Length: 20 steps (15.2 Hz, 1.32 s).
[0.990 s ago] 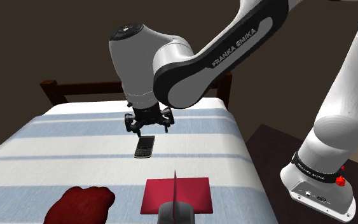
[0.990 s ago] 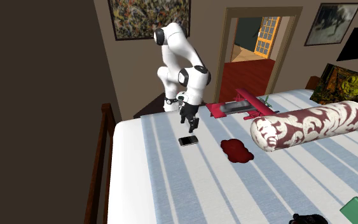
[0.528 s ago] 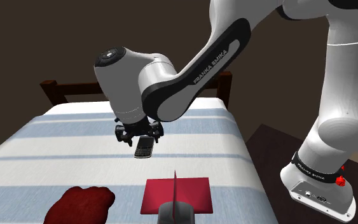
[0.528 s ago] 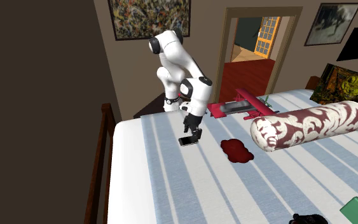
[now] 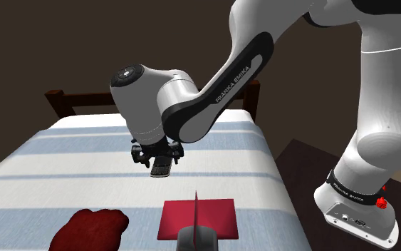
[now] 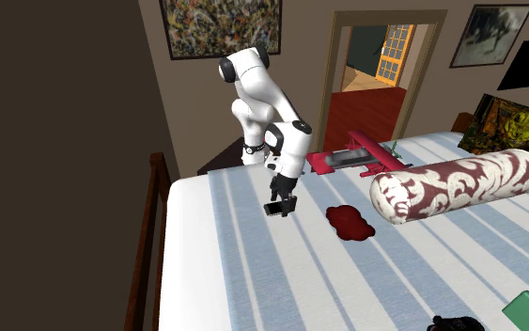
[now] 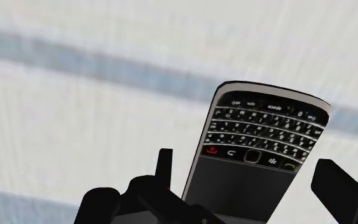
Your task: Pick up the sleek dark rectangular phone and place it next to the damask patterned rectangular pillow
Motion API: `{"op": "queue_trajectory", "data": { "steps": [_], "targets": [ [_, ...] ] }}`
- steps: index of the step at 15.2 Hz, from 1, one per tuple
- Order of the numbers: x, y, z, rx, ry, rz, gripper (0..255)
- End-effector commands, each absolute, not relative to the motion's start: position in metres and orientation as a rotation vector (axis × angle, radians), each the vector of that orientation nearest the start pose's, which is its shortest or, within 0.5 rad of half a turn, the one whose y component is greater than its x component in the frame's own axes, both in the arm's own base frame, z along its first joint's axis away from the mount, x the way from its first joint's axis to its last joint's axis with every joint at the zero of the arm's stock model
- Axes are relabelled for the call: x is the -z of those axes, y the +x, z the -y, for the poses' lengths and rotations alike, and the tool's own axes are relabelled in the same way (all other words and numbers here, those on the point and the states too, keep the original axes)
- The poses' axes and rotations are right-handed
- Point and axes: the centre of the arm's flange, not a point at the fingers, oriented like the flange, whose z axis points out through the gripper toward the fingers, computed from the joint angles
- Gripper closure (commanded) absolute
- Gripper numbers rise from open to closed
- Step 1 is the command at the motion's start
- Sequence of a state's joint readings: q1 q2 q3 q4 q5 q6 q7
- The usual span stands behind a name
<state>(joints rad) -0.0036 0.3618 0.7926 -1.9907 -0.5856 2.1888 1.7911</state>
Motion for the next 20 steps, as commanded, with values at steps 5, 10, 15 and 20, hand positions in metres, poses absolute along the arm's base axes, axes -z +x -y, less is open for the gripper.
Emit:
{"op": "queue_trajectory", "data": {
  "steps": [5,10,15,20],
  "targets": [
    [-0.327,0.447,-0.395,0.321,-3.019,-1.065,255],
    [-0.328,0.447,-0.395,0.321,-3.019,-1.065,255],
    [-0.338,0.447,-0.395,0.321,-3.019,-1.065,255],
    [-0.364,0.447,-0.395,0.321,-3.019,-1.065,255]
  ]
}}
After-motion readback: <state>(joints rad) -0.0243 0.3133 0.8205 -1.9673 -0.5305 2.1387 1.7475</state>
